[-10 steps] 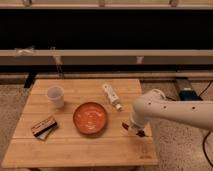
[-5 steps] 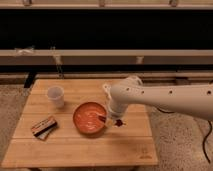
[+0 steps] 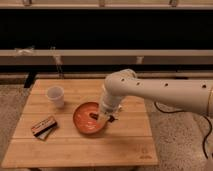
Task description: Place the pepper in the ceramic cup
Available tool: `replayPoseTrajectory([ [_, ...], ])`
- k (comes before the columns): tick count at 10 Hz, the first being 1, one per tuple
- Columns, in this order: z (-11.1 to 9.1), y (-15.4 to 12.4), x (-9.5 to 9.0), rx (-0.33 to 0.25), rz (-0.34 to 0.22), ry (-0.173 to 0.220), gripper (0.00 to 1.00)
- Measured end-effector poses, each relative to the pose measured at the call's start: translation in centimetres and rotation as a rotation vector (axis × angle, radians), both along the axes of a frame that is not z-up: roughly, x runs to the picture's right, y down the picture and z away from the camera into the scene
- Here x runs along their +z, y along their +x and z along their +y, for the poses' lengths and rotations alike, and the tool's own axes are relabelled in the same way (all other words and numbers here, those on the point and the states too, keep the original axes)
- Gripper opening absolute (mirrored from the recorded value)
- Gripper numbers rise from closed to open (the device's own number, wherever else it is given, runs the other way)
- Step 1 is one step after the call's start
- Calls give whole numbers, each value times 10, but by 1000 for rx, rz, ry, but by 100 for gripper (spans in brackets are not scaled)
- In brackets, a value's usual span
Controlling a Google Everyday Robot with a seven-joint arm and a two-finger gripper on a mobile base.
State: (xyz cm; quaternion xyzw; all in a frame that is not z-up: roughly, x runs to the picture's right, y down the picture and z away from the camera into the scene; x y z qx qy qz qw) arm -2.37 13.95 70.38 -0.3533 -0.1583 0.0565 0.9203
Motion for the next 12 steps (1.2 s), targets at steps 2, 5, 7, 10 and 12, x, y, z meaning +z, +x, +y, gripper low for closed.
replayPoseTrajectory([
  [2,0,-1,0,1,-1,1,0],
  [5,-2,0,1,7,-3,1,0],
  [7,-19,-5,6,37,-44,15,0],
  [10,-50,-37,17,42,-99,32,0],
  [12,-83,-73,28,29,-159,53,0],
])
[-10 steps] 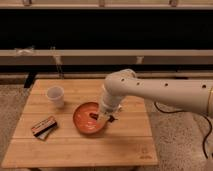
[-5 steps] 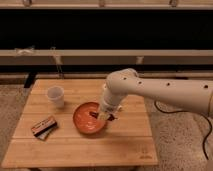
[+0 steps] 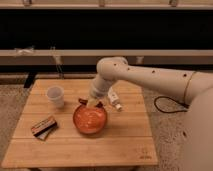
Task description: Place the pepper in the ceramic cup
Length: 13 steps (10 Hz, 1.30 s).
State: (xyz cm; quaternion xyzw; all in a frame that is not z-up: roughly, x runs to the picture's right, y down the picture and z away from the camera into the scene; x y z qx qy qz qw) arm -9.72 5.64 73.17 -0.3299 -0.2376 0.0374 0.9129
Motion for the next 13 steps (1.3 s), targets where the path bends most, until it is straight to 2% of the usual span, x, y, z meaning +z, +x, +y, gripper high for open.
replayPoseTrajectory([
  [2,-26,-25,4,-9,-58,21,0],
  [6,-59,-83,-1,-33,-201,51,0],
  [9,-67,-115,-3,-44,-303,53,0],
  [13,-70,-153,-1,-47,-420,36,0],
])
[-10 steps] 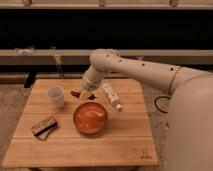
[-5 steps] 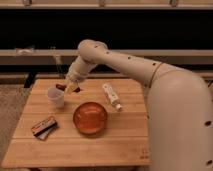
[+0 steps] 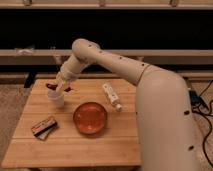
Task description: Place the pepper in the ceramic cup
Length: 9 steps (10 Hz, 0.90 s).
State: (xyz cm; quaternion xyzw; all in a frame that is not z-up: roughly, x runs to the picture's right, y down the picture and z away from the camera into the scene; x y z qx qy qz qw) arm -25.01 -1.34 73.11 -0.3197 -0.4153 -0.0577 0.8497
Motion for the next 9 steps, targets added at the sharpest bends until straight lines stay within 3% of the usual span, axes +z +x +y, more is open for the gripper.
replayPoseTrajectory([
  [5,-1,-33,6,1,-97,-15,0],
  [9,5,-50,14,11,-127,-18,0],
])
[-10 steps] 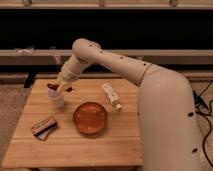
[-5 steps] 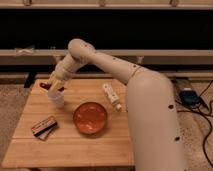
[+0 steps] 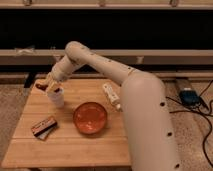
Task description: Place the pepper in the ceramic cup
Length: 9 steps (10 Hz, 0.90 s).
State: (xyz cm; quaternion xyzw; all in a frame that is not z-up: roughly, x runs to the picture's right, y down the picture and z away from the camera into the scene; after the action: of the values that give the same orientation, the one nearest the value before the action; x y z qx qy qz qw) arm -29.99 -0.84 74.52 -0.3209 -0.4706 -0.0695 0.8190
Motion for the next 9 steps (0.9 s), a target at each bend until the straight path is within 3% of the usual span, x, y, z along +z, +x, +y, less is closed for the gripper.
replayPoseTrajectory([
  [5,5,-16,13,12,-4,-3,0],
  [6,6,-18,16,16,-1,-8,5],
  [9,11,-23,23,24,8,-33,35],
])
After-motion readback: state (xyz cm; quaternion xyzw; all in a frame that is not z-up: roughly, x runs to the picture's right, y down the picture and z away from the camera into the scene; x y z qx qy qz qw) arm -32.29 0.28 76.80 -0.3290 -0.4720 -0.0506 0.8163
